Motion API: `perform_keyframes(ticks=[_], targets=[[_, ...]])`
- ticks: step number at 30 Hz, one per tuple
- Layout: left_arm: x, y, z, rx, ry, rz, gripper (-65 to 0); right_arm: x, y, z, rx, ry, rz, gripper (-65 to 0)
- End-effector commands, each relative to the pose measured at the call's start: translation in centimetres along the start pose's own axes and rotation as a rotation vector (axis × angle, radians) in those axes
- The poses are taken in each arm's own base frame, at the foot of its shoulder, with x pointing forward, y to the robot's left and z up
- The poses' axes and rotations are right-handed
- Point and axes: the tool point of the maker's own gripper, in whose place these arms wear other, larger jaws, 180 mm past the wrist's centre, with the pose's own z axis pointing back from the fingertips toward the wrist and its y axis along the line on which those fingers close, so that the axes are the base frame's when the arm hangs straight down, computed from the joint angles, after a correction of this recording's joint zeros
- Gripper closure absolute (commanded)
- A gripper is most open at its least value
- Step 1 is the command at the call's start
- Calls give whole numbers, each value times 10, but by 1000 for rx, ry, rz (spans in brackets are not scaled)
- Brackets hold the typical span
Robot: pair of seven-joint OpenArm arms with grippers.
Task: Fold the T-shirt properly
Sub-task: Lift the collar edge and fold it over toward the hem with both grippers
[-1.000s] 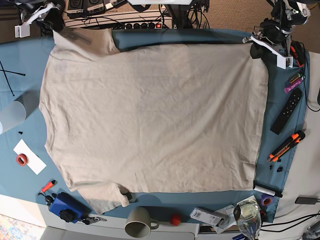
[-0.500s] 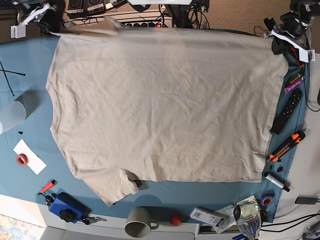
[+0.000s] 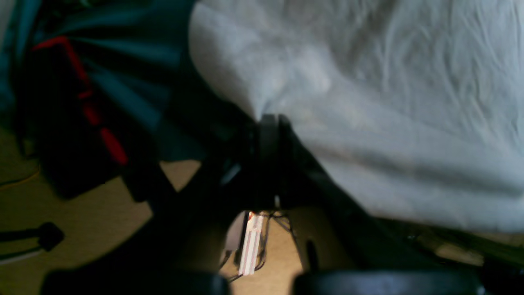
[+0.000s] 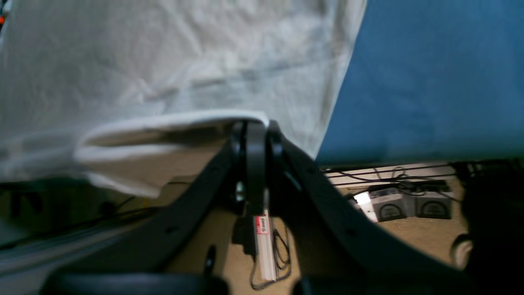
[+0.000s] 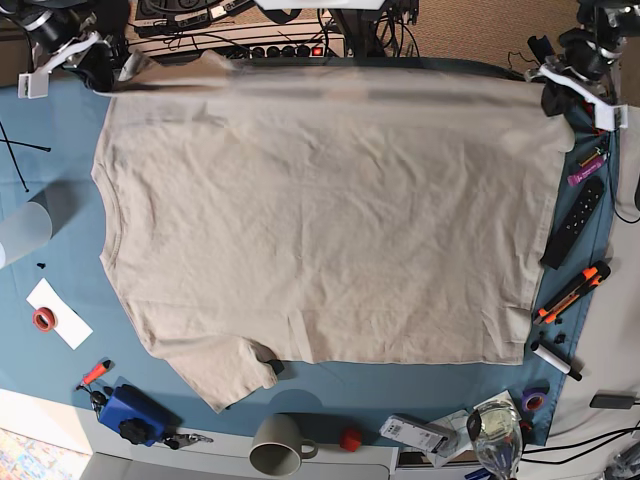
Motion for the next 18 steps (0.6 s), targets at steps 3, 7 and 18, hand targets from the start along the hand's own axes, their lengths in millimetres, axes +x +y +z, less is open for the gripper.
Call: perform_keyframes(ticks=[3,7,18], targets=[[14,-13,-10,-12,-47,-59,0,16,-3,3,-17,-54,33,0],[29,-7,-19,55,-77,-64,0,20,-5,1,-31,-62,43,0],[32,12,-16,150,-64,-121,0,33,7,-34,-12,-37,151,0]])
